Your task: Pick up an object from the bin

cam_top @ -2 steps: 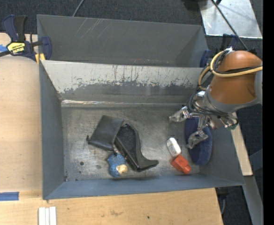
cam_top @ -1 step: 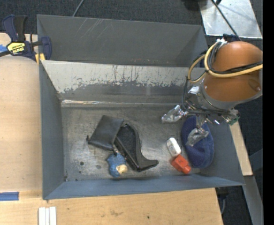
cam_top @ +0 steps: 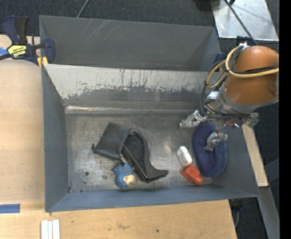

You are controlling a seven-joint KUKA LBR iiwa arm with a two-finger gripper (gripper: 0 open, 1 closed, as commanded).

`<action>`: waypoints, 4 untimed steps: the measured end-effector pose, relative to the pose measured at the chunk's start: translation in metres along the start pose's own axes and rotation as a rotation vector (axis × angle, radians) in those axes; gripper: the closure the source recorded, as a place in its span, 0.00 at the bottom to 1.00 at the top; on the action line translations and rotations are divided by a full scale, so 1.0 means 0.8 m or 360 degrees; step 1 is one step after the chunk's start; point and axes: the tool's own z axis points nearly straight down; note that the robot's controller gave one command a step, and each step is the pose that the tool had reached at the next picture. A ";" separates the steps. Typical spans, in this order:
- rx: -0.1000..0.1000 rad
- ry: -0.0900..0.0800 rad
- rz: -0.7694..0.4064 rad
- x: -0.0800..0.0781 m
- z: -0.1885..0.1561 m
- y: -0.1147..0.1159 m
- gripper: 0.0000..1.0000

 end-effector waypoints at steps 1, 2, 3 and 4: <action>-0.0001 -0.0023 -0.0593 -0.009 -0.002 0.000 0.00; 0.0010 0.0010 -0.0935 -0.110 -0.068 0.087 0.00; 0.0003 0.0014 -0.0526 -0.217 -0.059 0.227 0.00; 0.0021 0.0000 -0.0489 -0.228 -0.019 0.209 0.00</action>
Offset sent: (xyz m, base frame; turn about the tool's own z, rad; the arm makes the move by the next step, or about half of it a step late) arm 0.0190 -0.0214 0.0013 -0.7755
